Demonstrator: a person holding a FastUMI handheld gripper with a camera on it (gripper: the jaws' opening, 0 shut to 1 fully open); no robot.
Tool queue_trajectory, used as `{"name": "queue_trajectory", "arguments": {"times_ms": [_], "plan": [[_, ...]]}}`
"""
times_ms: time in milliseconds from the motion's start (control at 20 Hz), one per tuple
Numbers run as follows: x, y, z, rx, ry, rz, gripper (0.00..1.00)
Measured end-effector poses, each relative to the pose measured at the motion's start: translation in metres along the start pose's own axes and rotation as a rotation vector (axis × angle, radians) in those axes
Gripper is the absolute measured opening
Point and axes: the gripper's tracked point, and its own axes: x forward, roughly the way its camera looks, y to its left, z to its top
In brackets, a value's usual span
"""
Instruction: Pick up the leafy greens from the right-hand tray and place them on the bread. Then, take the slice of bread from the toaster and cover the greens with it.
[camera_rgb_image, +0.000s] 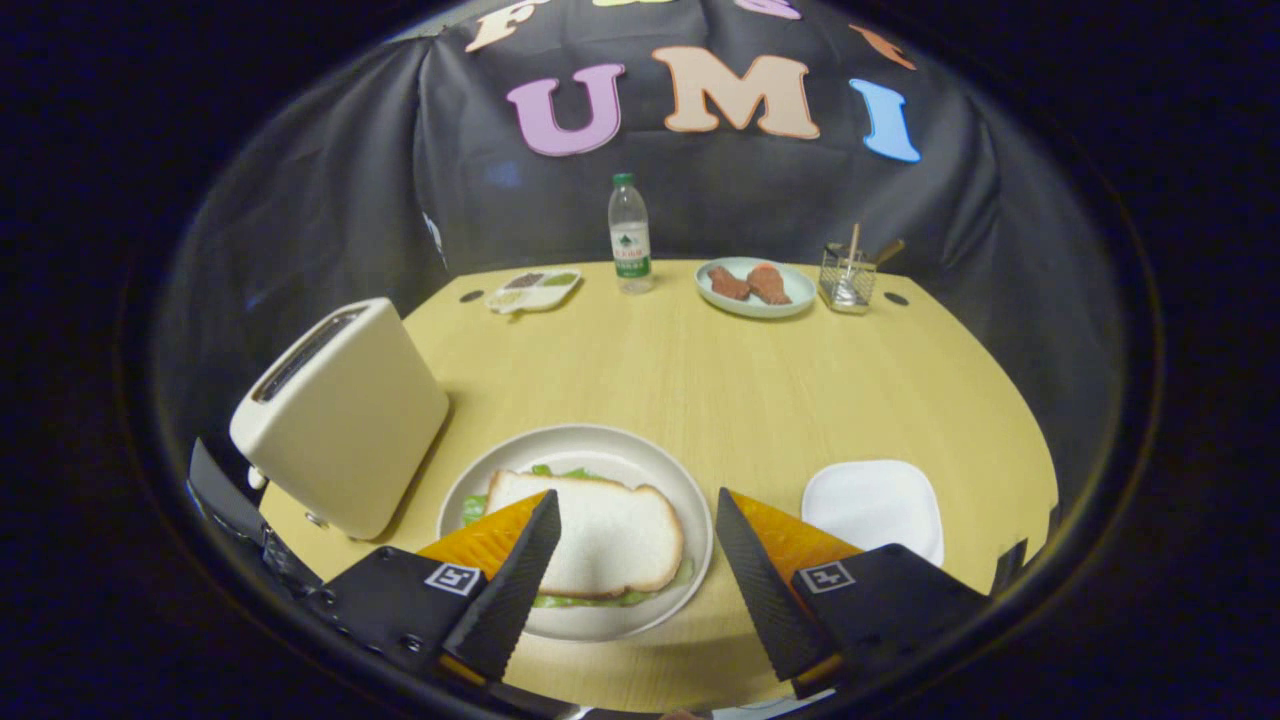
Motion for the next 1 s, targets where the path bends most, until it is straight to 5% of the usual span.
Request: {"name": "queue_trajectory", "arguments": {"times_ms": [300,600,1000], "plan": [[-0.044,-0.001,0.105,0.051,-0.337,0.048,0.95],[-0.092,-0.022,0.175,0.047,-0.554,0.010,0.96],[-0.117,-0.044,0.189,-0.012,-0.606,-0.044,0.97]]}}
